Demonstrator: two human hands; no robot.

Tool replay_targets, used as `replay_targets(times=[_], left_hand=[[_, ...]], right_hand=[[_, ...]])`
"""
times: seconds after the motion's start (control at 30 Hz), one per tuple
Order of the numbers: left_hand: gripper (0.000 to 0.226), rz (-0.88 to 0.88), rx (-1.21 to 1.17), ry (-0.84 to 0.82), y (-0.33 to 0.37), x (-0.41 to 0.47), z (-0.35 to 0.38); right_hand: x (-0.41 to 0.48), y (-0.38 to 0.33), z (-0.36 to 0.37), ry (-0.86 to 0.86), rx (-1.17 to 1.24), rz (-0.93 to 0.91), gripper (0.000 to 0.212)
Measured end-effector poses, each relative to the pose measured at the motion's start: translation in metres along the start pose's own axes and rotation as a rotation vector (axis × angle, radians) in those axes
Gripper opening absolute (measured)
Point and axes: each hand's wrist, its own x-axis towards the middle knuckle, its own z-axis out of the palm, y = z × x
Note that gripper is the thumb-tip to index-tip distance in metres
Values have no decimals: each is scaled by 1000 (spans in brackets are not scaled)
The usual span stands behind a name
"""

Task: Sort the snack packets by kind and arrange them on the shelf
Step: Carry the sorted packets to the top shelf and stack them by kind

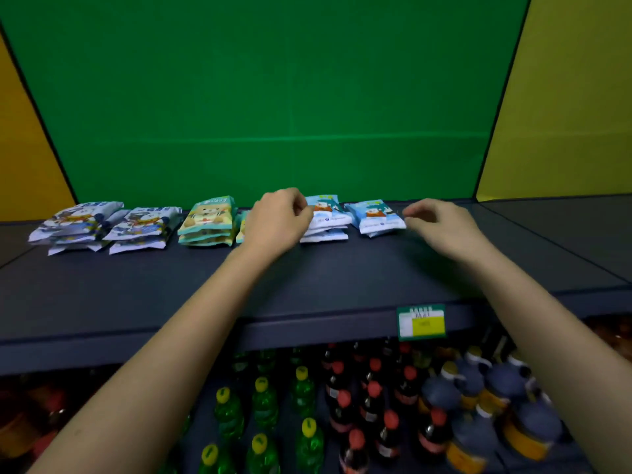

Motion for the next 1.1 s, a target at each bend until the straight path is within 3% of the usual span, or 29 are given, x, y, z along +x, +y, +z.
replay_targets(times=[0.13, 0.27, 0.5, 0.8, 1.1], left_hand=[[15, 89, 23, 61, -7, -76, -40], [13, 61, -20, 65, -22, -174, -65], [9, -105, 55, -159, -63, -336, -58], [11, -250, 311, -510, -42, -471, 11], [15, -389, 217, -528, 66, -550, 136]], right_hand=[[-76, -5, -36, 96, 28, -130, 17], [-175, -3, -47, 64, 71, -148, 13], [-331, 54, -16, -110, 33, 20, 14], [-456, 159, -12, -391, 1, 207, 23], [-507, 305, -49, -450, -10, 330, 27]])
